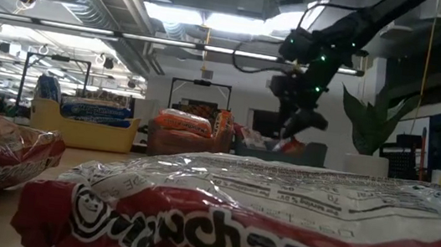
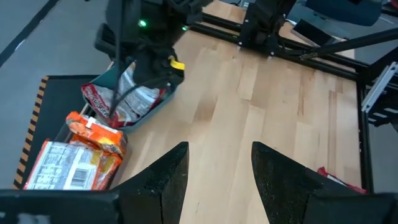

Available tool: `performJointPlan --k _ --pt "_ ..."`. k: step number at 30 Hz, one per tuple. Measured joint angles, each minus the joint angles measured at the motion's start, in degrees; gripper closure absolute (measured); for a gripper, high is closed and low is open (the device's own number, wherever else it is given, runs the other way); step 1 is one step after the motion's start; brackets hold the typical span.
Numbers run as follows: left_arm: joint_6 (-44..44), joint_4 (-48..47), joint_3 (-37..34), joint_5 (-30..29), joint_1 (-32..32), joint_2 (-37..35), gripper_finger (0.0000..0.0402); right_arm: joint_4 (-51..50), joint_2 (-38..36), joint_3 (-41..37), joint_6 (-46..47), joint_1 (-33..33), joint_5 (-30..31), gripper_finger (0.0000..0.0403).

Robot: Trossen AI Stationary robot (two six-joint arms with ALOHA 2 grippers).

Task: Sort Maruchan noodles
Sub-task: Put the red noodle pack into the blue bin

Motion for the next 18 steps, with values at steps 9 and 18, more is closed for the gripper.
performJointPlan --k 9,18 --pt "-4.1 -1.9 -2.2 -0.3 -3.0 0.0 0.0233 -0.5 0.0 5.2 1.0 0.0 -3.4 0.0171" --pt "-12.8 -0.4 -16.0 -0.6 -14.5 0.0 0.0233 -22.5 -4.2 9.1 16.7 1.2 -10.1 0.0171"
